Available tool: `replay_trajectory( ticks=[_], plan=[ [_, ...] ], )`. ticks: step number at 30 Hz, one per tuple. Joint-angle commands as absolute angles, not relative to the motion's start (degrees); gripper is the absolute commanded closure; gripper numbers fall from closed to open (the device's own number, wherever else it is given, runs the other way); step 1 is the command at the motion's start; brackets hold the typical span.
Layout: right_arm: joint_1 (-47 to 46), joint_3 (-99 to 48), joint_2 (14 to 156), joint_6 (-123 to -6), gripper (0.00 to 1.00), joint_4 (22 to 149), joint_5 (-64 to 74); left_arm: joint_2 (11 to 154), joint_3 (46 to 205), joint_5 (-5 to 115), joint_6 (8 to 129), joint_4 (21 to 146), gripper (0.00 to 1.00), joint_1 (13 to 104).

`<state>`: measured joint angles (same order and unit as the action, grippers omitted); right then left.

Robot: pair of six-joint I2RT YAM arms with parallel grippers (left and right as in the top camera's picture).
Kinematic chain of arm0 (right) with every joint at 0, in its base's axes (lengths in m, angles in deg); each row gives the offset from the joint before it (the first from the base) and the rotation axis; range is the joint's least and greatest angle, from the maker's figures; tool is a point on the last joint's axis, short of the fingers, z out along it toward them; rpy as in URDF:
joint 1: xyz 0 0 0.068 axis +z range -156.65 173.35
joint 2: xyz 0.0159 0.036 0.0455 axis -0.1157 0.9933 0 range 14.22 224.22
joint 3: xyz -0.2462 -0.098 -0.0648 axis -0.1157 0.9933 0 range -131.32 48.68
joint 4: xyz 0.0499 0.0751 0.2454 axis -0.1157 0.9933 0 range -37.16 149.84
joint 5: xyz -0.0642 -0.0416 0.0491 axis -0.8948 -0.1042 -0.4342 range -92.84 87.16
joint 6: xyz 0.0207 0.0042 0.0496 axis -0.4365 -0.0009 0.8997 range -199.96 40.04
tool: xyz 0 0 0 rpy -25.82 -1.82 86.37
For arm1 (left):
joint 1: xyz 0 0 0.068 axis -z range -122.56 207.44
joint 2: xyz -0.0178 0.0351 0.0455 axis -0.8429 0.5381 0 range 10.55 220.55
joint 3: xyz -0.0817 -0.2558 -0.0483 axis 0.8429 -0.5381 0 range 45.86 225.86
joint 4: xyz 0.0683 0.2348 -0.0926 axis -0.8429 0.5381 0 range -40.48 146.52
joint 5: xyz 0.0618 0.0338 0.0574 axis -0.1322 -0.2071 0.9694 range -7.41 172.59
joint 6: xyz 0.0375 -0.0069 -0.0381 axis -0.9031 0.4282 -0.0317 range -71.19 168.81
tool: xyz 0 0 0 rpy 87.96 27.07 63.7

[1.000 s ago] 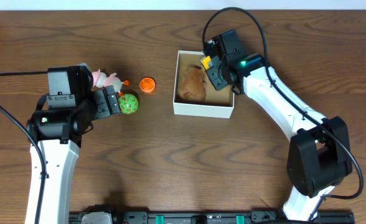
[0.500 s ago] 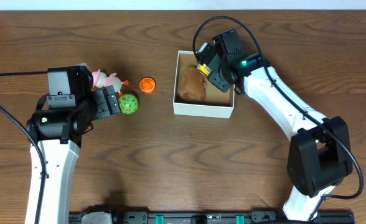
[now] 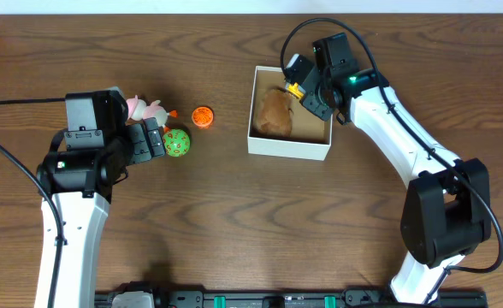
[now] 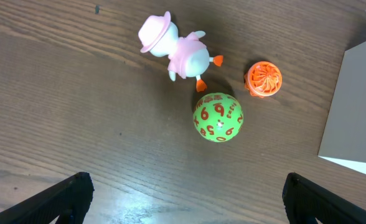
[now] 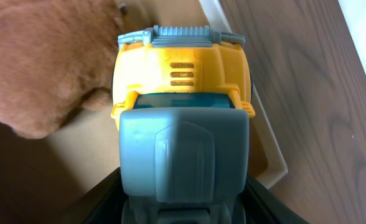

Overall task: Pack container
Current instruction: 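Lower the truck into the box and push it into place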

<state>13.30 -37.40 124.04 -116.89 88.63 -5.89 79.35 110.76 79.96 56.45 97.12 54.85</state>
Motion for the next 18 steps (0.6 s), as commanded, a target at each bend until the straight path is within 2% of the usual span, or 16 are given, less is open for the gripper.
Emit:
replay_trajectory(
  ticks=[1,5,18],
  plan=[
    [13.28,-37.73,124.06,-119.77,0.49,88.72,-4.71,79.37,112.09,80.17,56.34,97.25,0.02,54.57],
    [13.23,-37.73,124.08,-122.37,0.45,90.01,-4.16,79.37,112.09,80.17,56.34,97.25,0.02,54.57],
    [12.75,-37.71,129.11,-127.82,0.44,91.03,-5.30,79.37,112.09,80.17,56.34,97.25,0.02,54.57]
  ],
)
